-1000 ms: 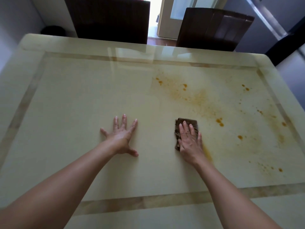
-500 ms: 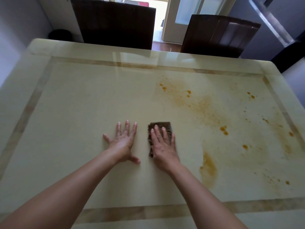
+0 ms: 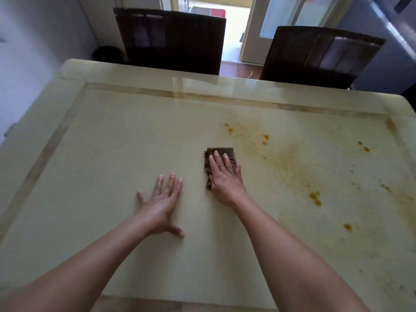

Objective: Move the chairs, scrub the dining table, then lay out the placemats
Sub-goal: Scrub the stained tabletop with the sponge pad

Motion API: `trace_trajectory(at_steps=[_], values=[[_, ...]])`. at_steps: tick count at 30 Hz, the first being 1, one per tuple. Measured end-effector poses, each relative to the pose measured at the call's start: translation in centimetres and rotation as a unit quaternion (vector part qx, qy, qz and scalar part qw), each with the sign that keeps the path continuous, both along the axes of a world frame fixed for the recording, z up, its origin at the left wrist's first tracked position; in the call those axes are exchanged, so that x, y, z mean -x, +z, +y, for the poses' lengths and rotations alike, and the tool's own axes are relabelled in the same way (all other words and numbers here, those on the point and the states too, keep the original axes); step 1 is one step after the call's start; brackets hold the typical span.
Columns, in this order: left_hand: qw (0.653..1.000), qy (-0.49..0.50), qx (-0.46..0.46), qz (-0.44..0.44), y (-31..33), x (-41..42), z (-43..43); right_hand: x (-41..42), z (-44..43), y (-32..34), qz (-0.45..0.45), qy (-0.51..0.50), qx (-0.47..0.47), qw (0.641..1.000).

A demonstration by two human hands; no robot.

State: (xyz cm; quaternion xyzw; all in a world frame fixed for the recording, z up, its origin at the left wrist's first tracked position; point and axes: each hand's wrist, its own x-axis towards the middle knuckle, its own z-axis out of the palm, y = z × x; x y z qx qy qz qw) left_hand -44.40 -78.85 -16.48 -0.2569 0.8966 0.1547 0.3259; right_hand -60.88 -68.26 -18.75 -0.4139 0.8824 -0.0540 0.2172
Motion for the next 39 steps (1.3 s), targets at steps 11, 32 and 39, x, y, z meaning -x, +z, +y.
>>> trace_trajectory(at_steps=[11, 32, 39], values=[[0.995, -0.028, 0.09, 0.02, 2.5, 3.5, 0.1, 4.9, 6.7, -0.1, 0.013, -0.093, -0.022, 0.995], [0.999, 0.046, -0.005, 0.004, -0.2, 10.9, -6.1, 5.2, -8.0, -0.3, -0.003, 0.075, 0.007, 0.997], [0.999, 0.047, -0.01, 0.002, -0.1, 10.8, -6.1, 10.1, -6.4, 0.0, 0.008, -0.008, 0.007, 1.0]])
